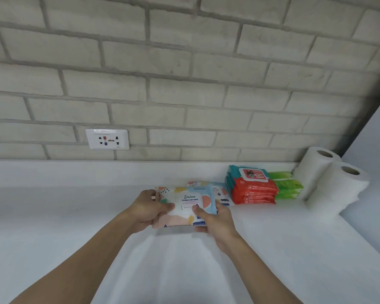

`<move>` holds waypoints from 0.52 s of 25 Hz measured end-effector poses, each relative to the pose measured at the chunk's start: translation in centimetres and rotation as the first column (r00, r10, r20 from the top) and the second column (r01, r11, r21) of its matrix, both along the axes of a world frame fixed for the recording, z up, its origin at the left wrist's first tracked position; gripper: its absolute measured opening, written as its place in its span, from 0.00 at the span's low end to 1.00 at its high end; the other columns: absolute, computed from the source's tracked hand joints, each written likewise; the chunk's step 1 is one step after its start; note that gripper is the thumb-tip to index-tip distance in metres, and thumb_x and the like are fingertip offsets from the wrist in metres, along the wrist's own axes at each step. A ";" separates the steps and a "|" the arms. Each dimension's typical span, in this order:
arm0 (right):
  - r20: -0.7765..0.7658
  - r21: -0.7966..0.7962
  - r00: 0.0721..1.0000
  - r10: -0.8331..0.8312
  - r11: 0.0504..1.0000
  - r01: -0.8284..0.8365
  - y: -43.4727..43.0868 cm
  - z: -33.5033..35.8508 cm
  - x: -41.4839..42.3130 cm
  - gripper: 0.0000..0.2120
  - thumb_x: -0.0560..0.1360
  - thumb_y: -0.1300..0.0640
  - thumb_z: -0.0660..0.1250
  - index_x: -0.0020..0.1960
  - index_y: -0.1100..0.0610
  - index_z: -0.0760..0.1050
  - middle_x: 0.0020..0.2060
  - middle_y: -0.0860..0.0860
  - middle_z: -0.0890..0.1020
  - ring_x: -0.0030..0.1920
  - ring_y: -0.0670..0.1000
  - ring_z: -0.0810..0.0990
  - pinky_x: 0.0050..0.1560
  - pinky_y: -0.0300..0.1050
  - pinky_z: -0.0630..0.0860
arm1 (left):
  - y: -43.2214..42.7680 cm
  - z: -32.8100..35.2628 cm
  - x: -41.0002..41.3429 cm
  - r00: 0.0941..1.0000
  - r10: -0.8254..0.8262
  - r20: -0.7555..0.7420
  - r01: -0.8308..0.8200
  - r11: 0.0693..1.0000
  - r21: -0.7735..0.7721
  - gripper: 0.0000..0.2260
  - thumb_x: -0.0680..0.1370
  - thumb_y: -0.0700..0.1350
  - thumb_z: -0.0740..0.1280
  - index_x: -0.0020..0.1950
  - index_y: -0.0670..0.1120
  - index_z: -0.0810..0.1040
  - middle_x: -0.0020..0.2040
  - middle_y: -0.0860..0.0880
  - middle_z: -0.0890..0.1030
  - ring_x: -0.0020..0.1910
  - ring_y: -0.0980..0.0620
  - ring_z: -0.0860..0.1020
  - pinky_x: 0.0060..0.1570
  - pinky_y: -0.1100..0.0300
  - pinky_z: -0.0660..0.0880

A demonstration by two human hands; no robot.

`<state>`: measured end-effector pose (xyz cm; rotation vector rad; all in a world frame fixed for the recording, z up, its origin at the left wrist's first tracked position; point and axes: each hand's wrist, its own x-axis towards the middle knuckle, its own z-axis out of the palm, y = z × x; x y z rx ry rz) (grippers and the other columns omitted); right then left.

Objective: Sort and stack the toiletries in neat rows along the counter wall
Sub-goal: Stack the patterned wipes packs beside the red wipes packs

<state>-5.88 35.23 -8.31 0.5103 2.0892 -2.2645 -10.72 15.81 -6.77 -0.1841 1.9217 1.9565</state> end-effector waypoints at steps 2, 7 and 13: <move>-0.004 0.066 1.000 -0.008 0.998 0.009 1.7 0.0 -1.1 0.16 0.71 0.59 0.76 0.57 0.57 0.77 0.47 0.53 0.85 0.42 0.55 0.86 0.34 0.45 0.82 | 1.9 -0.3 -0.8 1.000 0.023 -0.018 -0.024 0.999 -0.025 0.17 0.70 0.33 0.75 0.56 0.37 0.75 0.50 0.38 0.83 0.44 0.37 0.83 0.43 0.40 0.78; -0.103 0.205 0.994 -0.042 0.977 0.062 4.6 0.3 -3.7 0.20 0.70 0.61 0.76 0.59 0.55 0.73 0.47 0.47 0.81 0.42 0.50 0.85 0.34 0.44 0.82 | 5.3 -0.5 -3.8 0.997 0.064 -0.053 -0.069 0.992 -0.106 0.15 0.72 0.34 0.73 0.55 0.33 0.72 0.39 0.38 0.78 0.21 0.48 0.69 0.19 0.61 0.63; -0.218 0.538 0.976 -0.025 0.831 0.142 6.4 -1.3 -5.9 0.24 0.69 0.61 0.75 0.62 0.52 0.72 0.57 0.48 0.77 0.55 0.46 0.76 0.55 0.36 0.76 | 8.6 -2.4 -7.0 0.992 0.123 -0.016 -0.124 0.983 -0.134 0.16 0.71 0.34 0.73 0.56 0.33 0.73 0.39 0.38 0.78 0.21 0.49 0.69 0.20 0.62 0.61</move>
